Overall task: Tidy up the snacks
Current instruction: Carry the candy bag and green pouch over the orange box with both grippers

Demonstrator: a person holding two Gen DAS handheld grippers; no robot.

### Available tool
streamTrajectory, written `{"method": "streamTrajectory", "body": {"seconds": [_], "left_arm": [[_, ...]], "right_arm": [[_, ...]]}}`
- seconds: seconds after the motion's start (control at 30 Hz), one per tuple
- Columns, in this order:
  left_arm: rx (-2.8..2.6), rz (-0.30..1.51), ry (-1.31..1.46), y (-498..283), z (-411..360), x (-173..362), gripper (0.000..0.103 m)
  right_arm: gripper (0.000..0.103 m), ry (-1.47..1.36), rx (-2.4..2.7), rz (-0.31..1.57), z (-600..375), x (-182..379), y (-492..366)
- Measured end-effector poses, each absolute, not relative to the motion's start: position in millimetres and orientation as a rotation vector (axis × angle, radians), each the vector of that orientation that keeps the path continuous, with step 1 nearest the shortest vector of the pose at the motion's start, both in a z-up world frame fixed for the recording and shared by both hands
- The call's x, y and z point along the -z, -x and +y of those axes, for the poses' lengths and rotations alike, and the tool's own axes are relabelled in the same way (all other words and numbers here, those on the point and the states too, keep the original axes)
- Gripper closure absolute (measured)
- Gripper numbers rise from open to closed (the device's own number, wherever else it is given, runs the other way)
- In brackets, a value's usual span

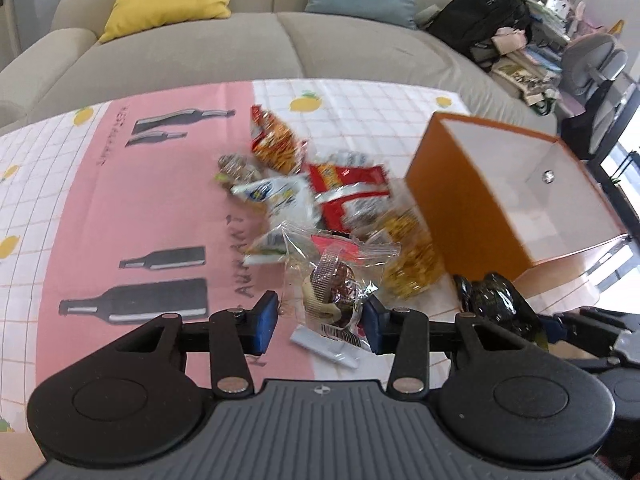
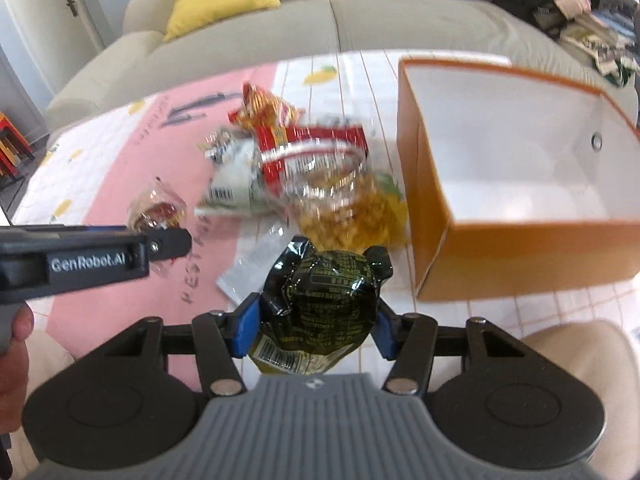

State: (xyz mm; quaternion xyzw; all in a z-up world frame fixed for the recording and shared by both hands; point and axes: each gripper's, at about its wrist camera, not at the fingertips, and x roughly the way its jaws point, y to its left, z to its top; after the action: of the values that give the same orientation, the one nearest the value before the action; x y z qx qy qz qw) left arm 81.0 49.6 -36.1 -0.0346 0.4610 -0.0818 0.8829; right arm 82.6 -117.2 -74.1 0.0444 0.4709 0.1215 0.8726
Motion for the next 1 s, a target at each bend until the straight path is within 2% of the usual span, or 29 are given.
{"method": "streamTrajectory", "body": {"seconds": [0.27, 0.53, 0.73, 1.0], "left_arm": [[0.291, 0.913, 0.068, -95.4, 14.6, -5.1, 0.053], [0.48, 0.917, 0.027, -137.6, -52.0, -32.3, 0.053], [0.607, 0.987, -0.028, -172.9, -108.0, -25.9, 0.053], [0.658, 1.173, -0.093, -212.8, -150.7, 15.7, 0.053]], "right_arm": [[0.048, -0.009, -0.276, 0.904, -150.0, 26.1, -97.1], [0.048, 0.1, -0.281, 0.949, -217.2, -6.7, -138.2], [0.048, 0.116, -0.262, 1.038, -269.2, 5.4, -179.7], [0.047, 0.082, -0.253, 1.194, -300.9, 57.6, -226.8]]}}
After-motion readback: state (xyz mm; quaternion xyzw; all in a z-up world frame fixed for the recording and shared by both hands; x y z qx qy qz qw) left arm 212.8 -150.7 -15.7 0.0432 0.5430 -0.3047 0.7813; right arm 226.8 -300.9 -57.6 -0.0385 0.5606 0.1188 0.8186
